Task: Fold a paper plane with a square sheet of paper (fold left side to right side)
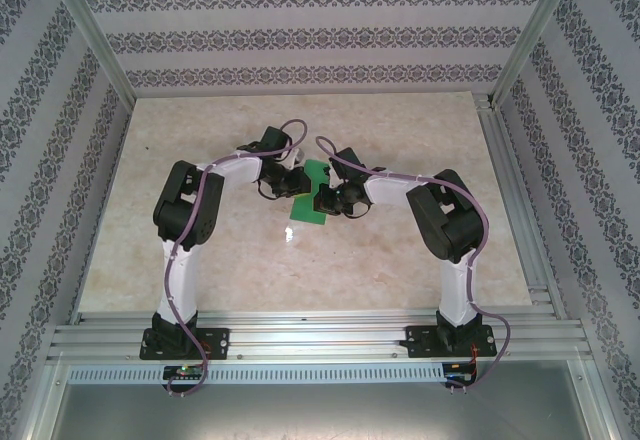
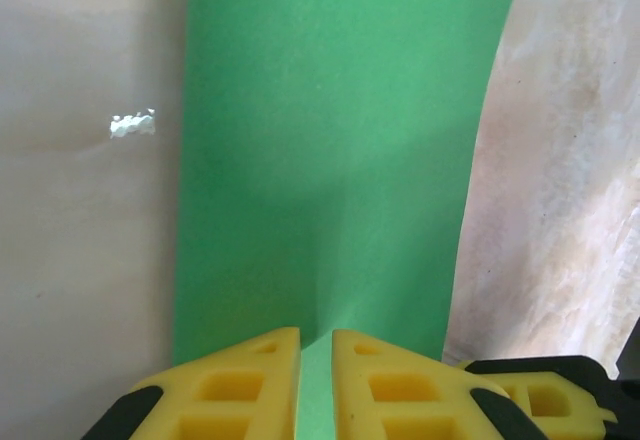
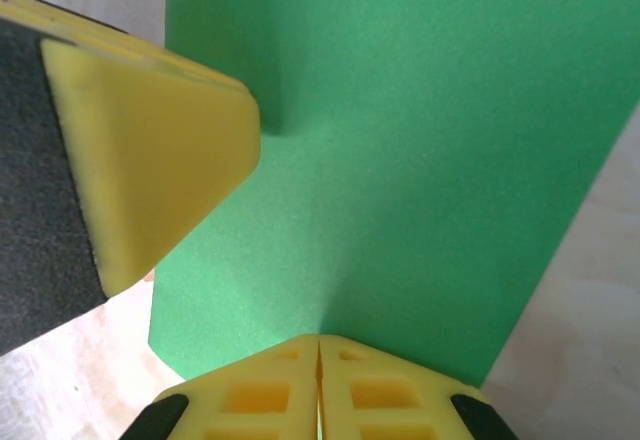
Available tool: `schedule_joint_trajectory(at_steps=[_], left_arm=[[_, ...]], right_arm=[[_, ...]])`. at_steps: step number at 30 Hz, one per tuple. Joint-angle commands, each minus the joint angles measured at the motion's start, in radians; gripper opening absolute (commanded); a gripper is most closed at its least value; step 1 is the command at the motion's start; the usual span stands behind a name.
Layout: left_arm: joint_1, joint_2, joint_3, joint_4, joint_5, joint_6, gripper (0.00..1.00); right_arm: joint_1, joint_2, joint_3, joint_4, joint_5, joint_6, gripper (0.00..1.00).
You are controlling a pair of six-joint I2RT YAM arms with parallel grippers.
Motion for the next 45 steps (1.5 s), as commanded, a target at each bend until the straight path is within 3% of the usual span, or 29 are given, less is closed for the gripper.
schedule_joint_trajectory(at_steps=[1,33,40,45], left_arm=[[0.018,0.035,0.029,0.038,0.001,-0.021,0.17],[0.139,0.112,0.181,0.029,0.016,-0.021,0.19],[0.163,-0.118,0.009,0.071,-0.016,0.014,0.24],[0.141,-0.23,-0.203,0.235,0.088,-0.054,0.22]], right_arm=[[0.018,0.068,-0.017,-0.107,0.1,-0.033,0.08],[0.021,0.069,-0.005,-0.154,0.102,-0.068,0.09],[0.021,0.049,0.01,-0.129,0.084,-0.076,0.09],[0.023,0.055,0.011,-0.118,0.08,-0.069,0.09]])
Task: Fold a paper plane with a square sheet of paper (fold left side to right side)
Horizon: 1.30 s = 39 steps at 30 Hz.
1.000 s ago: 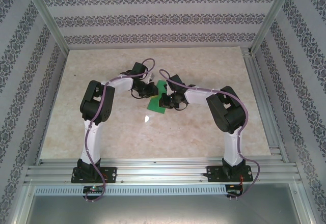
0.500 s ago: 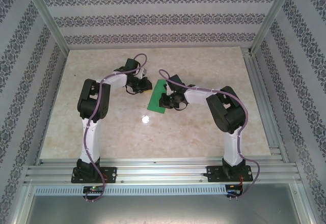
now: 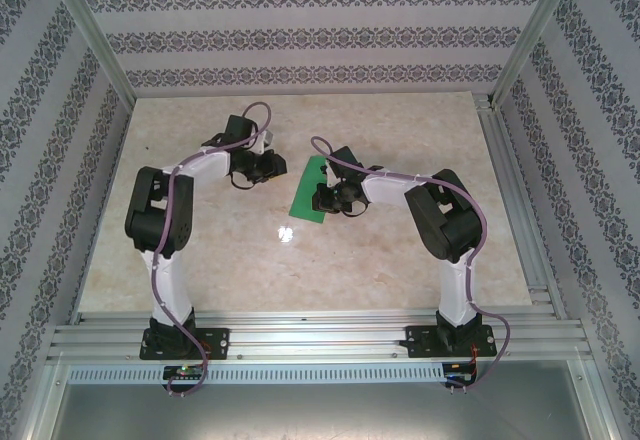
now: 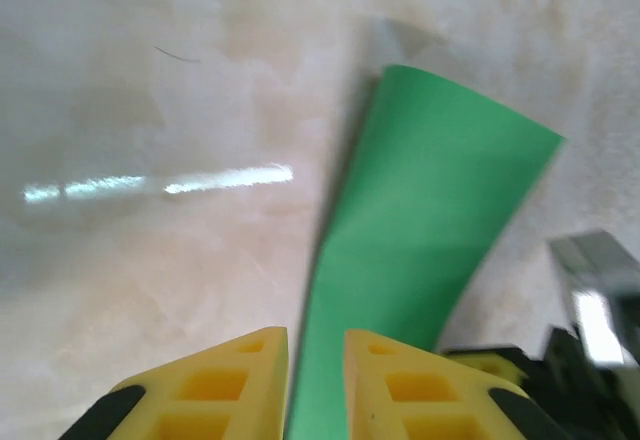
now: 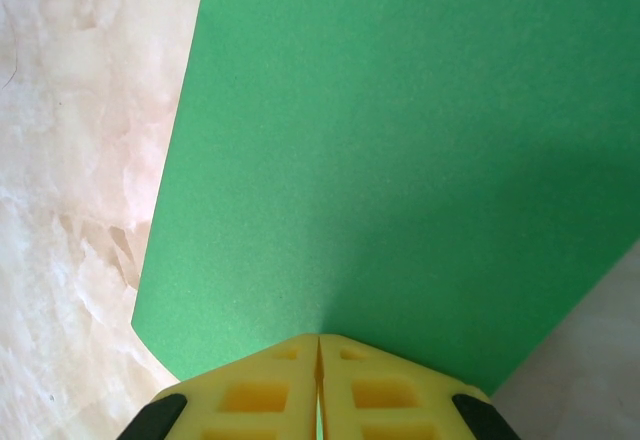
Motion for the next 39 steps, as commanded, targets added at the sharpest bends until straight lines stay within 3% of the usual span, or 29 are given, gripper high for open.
schedule_joint_trajectory(at_steps=[1,10,27,39], left_arm=[[-0.023,-0.046,-0.095,0.157,0.085,-0.04,0.22],[-0.122,0.035,-0.132,0.245,0.132,-0.087,0.17],[-0.124,-0.026,-0.306,0.167,0.05,-0.005,0.17],[-0.124,-0.131,-0.425,0.145,0.114,0.051,0.19]], right_arm=[[0.012,0.048,-0.016,-0.101,0.041,-0.017,0.09],[0.012,0.043,-0.019,-0.118,0.053,-0.022,0.09],[0.012,0.065,-0.005,-0.144,0.057,-0.029,0.09],[0.01,0.079,0.011,-0.163,0.043,-0.046,0.09]])
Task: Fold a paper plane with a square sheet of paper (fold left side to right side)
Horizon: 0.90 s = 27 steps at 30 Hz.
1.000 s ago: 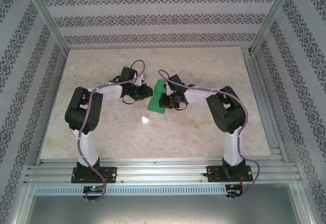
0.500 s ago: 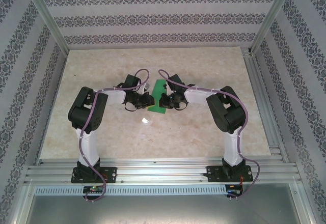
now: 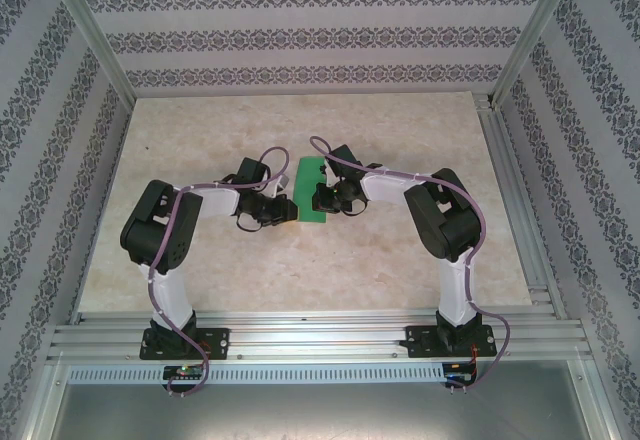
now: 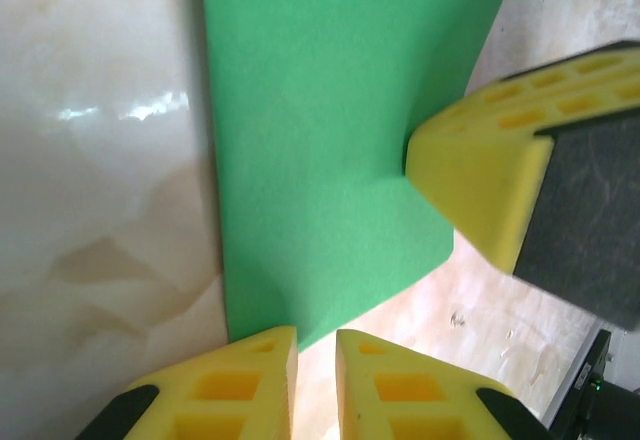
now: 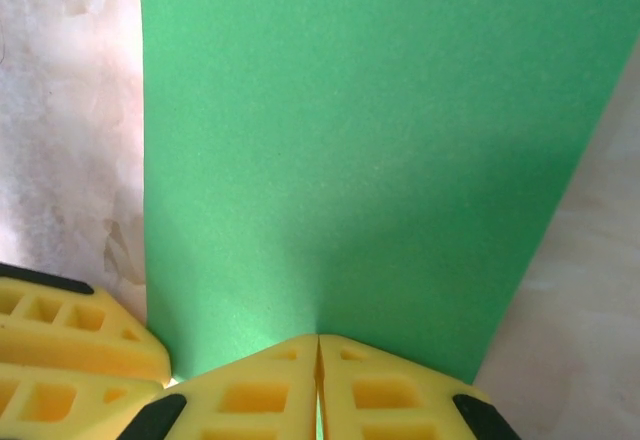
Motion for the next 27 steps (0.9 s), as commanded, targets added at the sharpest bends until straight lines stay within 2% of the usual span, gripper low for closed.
schedule_joint_trajectory(at_steps=[1,5,9,13,20,27], left_arm=[[0.007,-0.045,-0.043,-0.061,0.008,0.046,0.19],[0.043,-0.118,-0.047,-0.068,0.013,0.036,0.19],[0.054,-0.143,0.023,-0.086,0.014,0.027,0.19],[0.051,-0.077,0.095,-0.025,0.052,-0.027,0.16],[0.022,0.071,0.217,0.017,0.051,-0.068,0.15],[0.017,0.158,0.223,0.023,0.006,-0.069,0.14]], right_arm=[[0.01,0.064,-0.021,-0.109,0.045,-0.026,0.09],[0.01,0.064,-0.018,-0.109,0.038,-0.031,0.09],[0.012,0.065,-0.014,-0.11,0.036,-0.031,0.09],[0.011,0.063,-0.012,-0.11,0.036,-0.032,0.09],[0.013,0.065,-0.006,-0.113,0.035,-0.032,0.09],[0.017,0.056,-0.006,-0.109,0.021,-0.031,0.09]])
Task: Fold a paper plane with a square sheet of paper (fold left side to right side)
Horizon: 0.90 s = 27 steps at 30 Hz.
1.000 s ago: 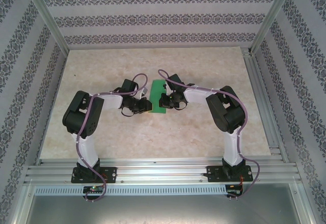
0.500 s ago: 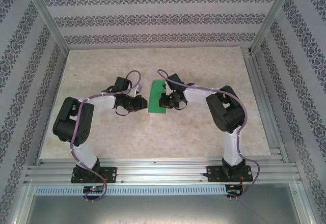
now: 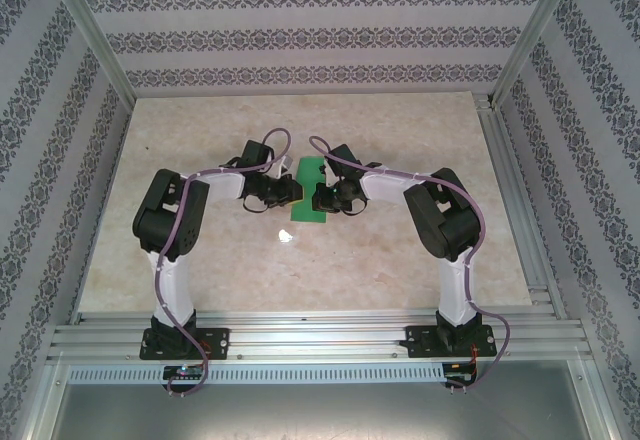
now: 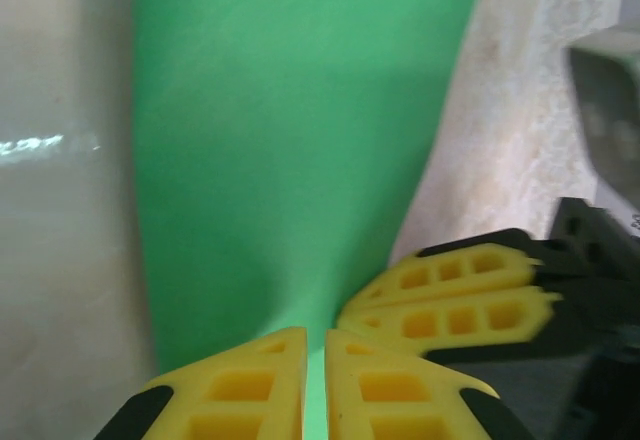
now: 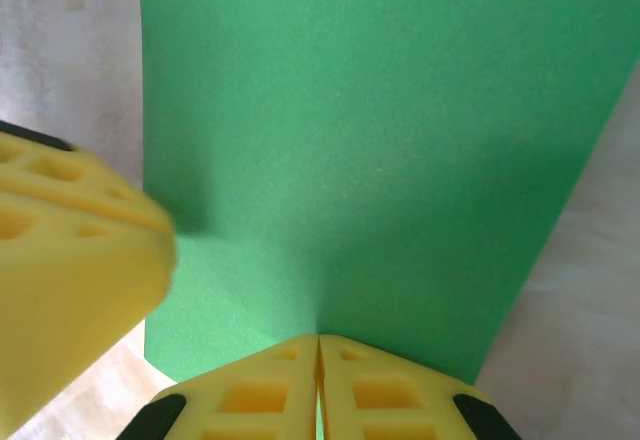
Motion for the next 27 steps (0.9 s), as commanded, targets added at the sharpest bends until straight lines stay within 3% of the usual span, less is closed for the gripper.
schedule_joint_trajectory(at_steps=[1,13,27], left_arm=[[-0.006,0.026,0.0,0.027,-0.027,-0.008,0.14],[-0.026,0.042,-0.06,-0.062,-0.124,0.071,0.14],[-0.037,0.031,-0.069,-0.095,-0.169,0.084,0.13]], right_arm=[[0.018,0.045,-0.016,-0.089,0.024,-0.023,0.09],[-0.038,-0.081,0.132,-0.123,-0.019,-0.014,0.12],[-0.037,0.175,0.403,-0.02,-0.091,0.148,0.02]])
